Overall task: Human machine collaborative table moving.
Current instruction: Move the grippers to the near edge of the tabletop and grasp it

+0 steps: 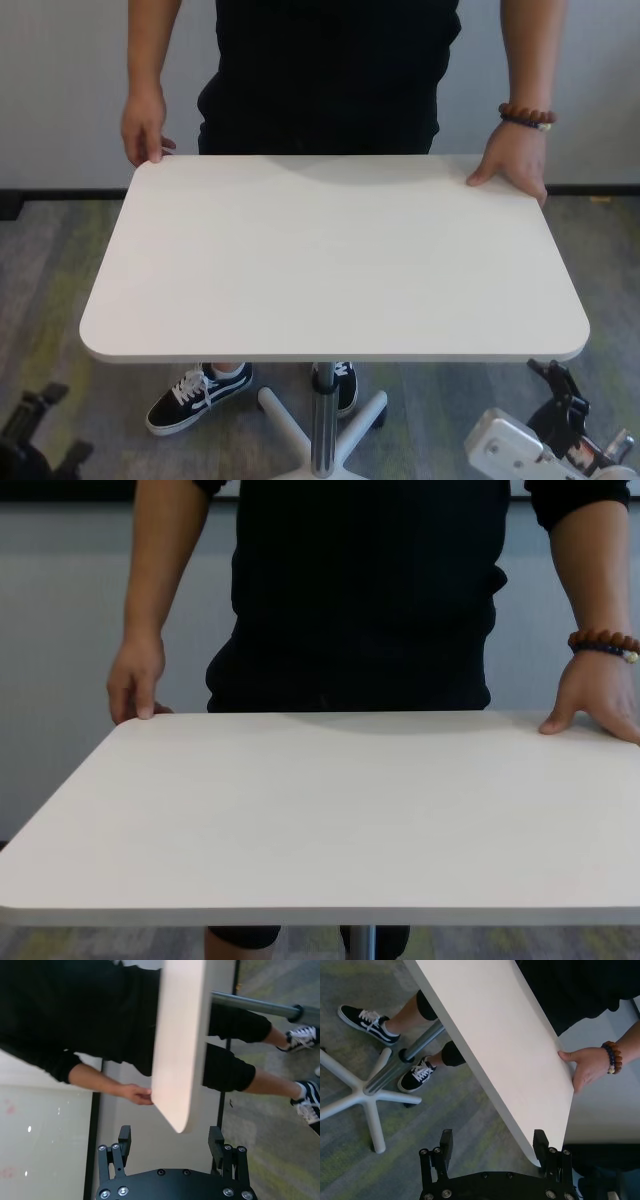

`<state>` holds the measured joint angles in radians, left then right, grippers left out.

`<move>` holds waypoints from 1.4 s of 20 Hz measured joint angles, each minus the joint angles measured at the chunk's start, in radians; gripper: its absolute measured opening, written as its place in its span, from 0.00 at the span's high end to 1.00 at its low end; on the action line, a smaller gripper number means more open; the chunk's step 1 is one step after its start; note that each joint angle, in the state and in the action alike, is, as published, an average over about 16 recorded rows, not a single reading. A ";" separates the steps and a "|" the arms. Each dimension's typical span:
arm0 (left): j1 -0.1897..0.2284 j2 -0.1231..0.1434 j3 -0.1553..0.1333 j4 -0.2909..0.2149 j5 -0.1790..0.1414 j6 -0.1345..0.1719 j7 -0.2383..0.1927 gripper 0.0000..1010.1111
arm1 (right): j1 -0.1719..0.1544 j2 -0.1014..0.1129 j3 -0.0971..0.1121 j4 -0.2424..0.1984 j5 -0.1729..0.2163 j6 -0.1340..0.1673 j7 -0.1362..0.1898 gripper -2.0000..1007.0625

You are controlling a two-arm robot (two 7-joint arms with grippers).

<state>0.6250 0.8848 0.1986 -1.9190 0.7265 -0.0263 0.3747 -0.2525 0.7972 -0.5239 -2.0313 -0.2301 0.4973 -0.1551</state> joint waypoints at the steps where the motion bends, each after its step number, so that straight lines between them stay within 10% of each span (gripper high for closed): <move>1: -0.013 -0.007 0.013 0.007 0.026 0.010 -0.004 0.01 | 0.007 -0.003 -0.004 0.004 -0.008 0.008 0.006 0.00; 8: -0.102 -0.060 0.084 0.057 0.130 0.049 -0.060 0.01 | 0.052 -0.024 -0.032 0.032 -0.061 0.059 0.049 0.00; 28: -0.311 -0.246 0.186 0.193 0.247 0.074 -0.163 0.01 | 0.167 -0.077 -0.118 0.134 -0.264 0.172 0.096 0.00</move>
<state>0.3137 0.6387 0.3845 -1.7257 0.9735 0.0473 0.2115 -0.0858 0.7202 -0.6418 -1.8973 -0.4943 0.6690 -0.0593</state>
